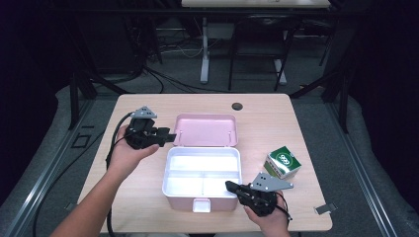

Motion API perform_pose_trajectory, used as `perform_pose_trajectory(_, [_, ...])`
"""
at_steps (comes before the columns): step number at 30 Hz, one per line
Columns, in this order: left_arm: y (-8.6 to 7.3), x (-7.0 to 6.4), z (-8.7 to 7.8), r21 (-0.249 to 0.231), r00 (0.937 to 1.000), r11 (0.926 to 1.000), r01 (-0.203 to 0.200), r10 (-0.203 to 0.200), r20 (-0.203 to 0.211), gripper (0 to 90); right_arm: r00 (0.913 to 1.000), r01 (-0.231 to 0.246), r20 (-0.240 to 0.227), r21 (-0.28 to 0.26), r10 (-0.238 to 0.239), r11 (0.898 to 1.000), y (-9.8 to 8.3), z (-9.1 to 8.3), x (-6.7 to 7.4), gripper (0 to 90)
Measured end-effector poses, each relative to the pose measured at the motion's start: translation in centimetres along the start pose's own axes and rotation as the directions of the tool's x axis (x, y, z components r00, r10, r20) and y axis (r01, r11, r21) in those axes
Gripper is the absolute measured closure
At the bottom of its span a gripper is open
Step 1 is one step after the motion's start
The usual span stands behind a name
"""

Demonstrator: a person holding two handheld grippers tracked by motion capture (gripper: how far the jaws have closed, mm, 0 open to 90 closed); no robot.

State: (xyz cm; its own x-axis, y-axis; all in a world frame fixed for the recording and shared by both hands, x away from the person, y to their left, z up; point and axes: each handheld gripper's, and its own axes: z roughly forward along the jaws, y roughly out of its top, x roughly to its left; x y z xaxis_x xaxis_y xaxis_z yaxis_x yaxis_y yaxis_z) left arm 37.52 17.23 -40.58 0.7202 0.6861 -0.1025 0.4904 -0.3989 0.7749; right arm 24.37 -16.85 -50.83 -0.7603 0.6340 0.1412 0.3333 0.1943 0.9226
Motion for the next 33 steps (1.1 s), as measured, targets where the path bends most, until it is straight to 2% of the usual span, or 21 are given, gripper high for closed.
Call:
perform_pose_trajectory(3, [0.5, -0.5, -0.5, 0.025, 0.9988, 0.9986, -0.047, 0.047, 0.017, 61.8, 1.0000, -0.002, 0.003, 0.000, 0.002, 1.000, 0.0, 0.0, 0.0, 90.0])
perform_pose_trajectory(5, [0.6, -0.7, -0.6, 0.033, 0.9978, 0.9975, -0.062, 0.061, 0.026, 61.8, 1.0000, 0.000, 0.005, -0.002, 0.000, 1.000, 0.0, 0.0, 0.1, 90.0])
perform_pose_trajectory(6, [0.9, -1.1, -0.8, 0.048, 0.9945, 0.9940, -0.098, 0.096, 0.040, 61.9, 1.0000, 0.000, 0.008, -0.003, 0.000, 1.000, 0.0, 0.0, 0.1, 90.0])
perform_pose_trajectory(7, [0.9, -1.1, -0.8, 0.048, 0.9945, 0.9940, -0.098, 0.096, 0.040, 61.9, 1.0000, 0.000, 0.008, -0.003, 0.000, 1.000, 0.0, 0.0, 0.1, 90.0])
perform_pose_trajectory(8, [1.2, -1.4, -0.9, 0.075, 0.9899, 0.9878, -0.136, 0.133, 0.050, 61.9, 1.0000, 0.000, 0.008, -0.003, 0.000, 1.000, 0.0, 0.0, 0.1, 90.0])
perform_pose_trajectory(10, [1.5, -1.8, -0.9, 0.107, 0.9840, 0.9790, -0.173, 0.168, 0.061, 62.8, 0.9999, -0.005, 0.010, -0.004, 0.005, 1.000, 0.0, 0.0, 0.2, 89.7])
perform_pose_trajectory(12, [1.8, -2.2, -0.9, 0.139, 0.9760, 0.9669, -0.214, 0.205, 0.072, 63.5, 0.9999, -0.005, 0.012, -0.003, 0.005, 1.000, 0.0, 0.0, 0.2, 88.6])
perform_pose_trajectory(15, [2.3, -2.9, -0.7, 0.202, 0.9529, 0.9316, -0.302, 0.290, 0.088, 64.3, 0.9999, -0.002, 0.013, -0.002, 0.002, 1.000, 0.1, 0.1, 0.2, 86.7])
perform_pose_trajectory(16, [2.4, -3.2, -0.6, 0.218, 0.9475, 0.9223, -0.319, 0.306, 0.093, 65.0, 0.9999, -0.002, 0.013, 0.006, 0.002, 1.000, 0.1, 0.0, 0.2, 86.7])
perform_pose_trajectory(18, [2.6, -3.6, -0.4, 0.254, 0.9324, 0.8971, -0.361, 0.347, 0.102, 66.3, 0.9999, -0.002, 0.014, 0.002, 0.002, 1.000, 0.1, 0.1, 0.2, 86.1])
perform_pose_trajectory(20, [2.8, -4.0, -0.2, 0.284, 0.9210, 0.8761, -0.390, 0.371, 0.120, 67.4, 0.9999, -0.001, 0.015, 0.002, 0.001, 1.000, 0.1, 0.0, 0.2, 85.2])
perform_pose_trajectory(21, [2.9, -4.2, 0.0, 0.293, 0.9187, 0.8707, -0.395, 0.375, 0.124, 68.1, 0.9999, -0.001, 0.015, 0.005, 0.001, 1.000, 0.1, 0.0, 0.2, 84.7])
perform_pose_trajectory(23, [3.2, -4.5, 0.1, 0.317, 0.9072, 0.8501, -0.421, 0.397, 0.138, 68.6, 0.9999, -0.004, 0.014, 0.002, 0.004, 1.000, 0.1, -0.1, 0.2, 84.4])
perform_pose_trajectory(27, [3.5, -5.0, 0.6, 0.361, 0.8930, 0.8166, -0.450, 0.414, 0.176, 69.8, 1.0000, 0.003, 0.006, -0.004, -0.003, 1.000, 0.2, -0.3, 0.4, 84.1])
perform_pose_trajectory(28, [3.5, -5.2, 0.7, 0.369, 0.8923, 0.8126, -0.451, 0.412, 0.183, 70.0, 0.9999, 0.010, 0.009, -0.006, -0.010, 1.000, 0.2, -0.3, 0.4, 84.0])
perform_pose_trajectory(29, [3.5, -5.2, 0.7, 0.369, 0.8923, 0.8126, -0.451, 0.412, 0.183, 70.6, 0.9999, 0.011, 0.013, -0.007, -0.011, 1.000, 0.3, -0.4, 0.5, 83.9])
perform_pose_trajectory(30, [3.5, -5.4, 1.0, 0.386, 0.8856, 0.7970, -0.464, 0.418, 0.202, 70.7, 0.9998, 0.008, 0.017, -0.001, -0.008, 1.000, 0.3, -0.5, 0.4, 83.8])
perform_pose_trajectory(32, [3.6, -5.7, 1.2, 0.399, 0.8793, 0.7834, -0.476, 0.429, 0.207, 70.8, 0.9996, 0.003, 0.027, -0.008, -0.003, 1.000, 0.4, -0.8, 0.3, 83.7])
perform_pose_trajectory(33, [3.6, -5.8, 1.3, 0.402, 0.8769, 0.7794, -0.481, 0.432, 0.210, 71.1, 0.9997, -0.001, 0.023, -0.014, 0.001, 1.000, 0.4, -0.9, 0.2, 83.6])
